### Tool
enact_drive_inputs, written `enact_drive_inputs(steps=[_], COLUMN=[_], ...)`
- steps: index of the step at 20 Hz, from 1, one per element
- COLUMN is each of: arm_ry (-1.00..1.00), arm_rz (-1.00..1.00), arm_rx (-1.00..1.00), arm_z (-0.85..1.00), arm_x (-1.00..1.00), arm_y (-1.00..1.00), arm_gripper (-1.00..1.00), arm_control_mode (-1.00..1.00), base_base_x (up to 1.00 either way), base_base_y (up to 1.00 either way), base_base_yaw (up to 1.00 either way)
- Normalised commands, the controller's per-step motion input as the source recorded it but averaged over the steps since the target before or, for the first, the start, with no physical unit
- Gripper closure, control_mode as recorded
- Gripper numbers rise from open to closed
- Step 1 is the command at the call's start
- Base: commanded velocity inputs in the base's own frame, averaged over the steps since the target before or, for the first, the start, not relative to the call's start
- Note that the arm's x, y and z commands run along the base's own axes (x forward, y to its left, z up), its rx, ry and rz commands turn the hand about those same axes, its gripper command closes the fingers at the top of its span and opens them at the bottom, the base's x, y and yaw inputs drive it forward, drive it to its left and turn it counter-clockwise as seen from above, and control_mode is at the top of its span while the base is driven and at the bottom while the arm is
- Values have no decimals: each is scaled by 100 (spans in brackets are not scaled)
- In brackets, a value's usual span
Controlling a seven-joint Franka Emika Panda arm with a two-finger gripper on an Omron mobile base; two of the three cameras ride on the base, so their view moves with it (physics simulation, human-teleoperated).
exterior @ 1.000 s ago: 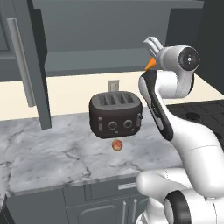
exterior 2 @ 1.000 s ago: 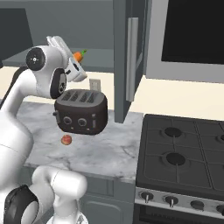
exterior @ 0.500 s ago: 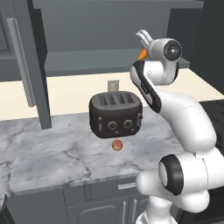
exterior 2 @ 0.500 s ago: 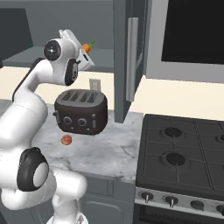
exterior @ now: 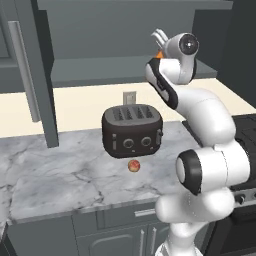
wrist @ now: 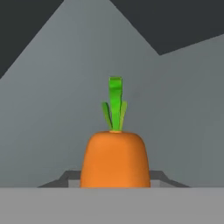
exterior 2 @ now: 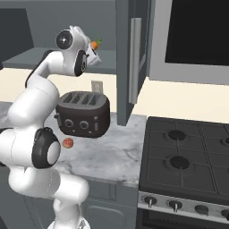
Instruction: Pick the peach, carrot from the counter and place them in the cabinet. Then close the cabinet.
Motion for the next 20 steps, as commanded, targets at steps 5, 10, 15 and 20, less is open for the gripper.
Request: enact_drive_inputs(steps=[5, 10, 15, 20], arm_ry=[0, -14, -16, -17], arm_rz=[0, 1, 5, 10], arm_rx=[0, 0, 0, 2], arm_z=[-21, -1, -1, 2], arm_x=[64, 1, -13, -91], arm_y=[0, -15, -5, 0], arm_gripper=[-100, -100, -100, -100], arm_control_mode=[-100, -100, -100, -100], base_base_x=[0, 0, 0, 0], base_base_y=[0, 0, 0, 0], base_base_yaw=[0, 0, 0, 0])
